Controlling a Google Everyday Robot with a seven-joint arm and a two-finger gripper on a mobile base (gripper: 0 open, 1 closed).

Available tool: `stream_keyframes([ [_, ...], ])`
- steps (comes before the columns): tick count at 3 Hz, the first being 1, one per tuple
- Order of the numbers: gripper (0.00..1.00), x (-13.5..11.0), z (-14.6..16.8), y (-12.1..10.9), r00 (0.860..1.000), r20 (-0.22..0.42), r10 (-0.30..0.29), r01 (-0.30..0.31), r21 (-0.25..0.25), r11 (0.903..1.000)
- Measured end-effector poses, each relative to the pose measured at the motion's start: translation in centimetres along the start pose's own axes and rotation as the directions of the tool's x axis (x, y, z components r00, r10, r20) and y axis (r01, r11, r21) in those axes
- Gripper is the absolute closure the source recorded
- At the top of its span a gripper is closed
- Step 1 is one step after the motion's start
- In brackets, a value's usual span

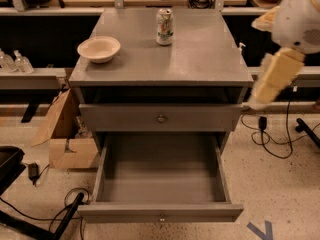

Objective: Place 7up can into middle drawer

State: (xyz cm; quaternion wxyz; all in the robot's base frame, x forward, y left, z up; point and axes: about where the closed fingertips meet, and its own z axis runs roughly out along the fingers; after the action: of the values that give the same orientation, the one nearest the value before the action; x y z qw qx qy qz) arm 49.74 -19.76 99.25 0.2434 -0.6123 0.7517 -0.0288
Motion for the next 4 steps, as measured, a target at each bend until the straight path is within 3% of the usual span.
stream_keyframes([
  [1, 0.0, -3.3, 3.7, -7.7, 0.979, 0.203, -0.029, 0.016, 0.065, 0.9978],
  [2, 0.0, -7.5, 7.3, -14.8, 0.892, 0.448, -0.059, -0.002, 0.134, 0.991],
  [3, 0.0, -10.2, 10.7, -20.6, 0.776, 0.628, -0.052, -0.073, 0.171, 0.9826],
  [4, 0.0, -9.2, 12.7, -23.8, 0.733, 0.68, -0.01, -0.165, 0.192, 0.9676],
])
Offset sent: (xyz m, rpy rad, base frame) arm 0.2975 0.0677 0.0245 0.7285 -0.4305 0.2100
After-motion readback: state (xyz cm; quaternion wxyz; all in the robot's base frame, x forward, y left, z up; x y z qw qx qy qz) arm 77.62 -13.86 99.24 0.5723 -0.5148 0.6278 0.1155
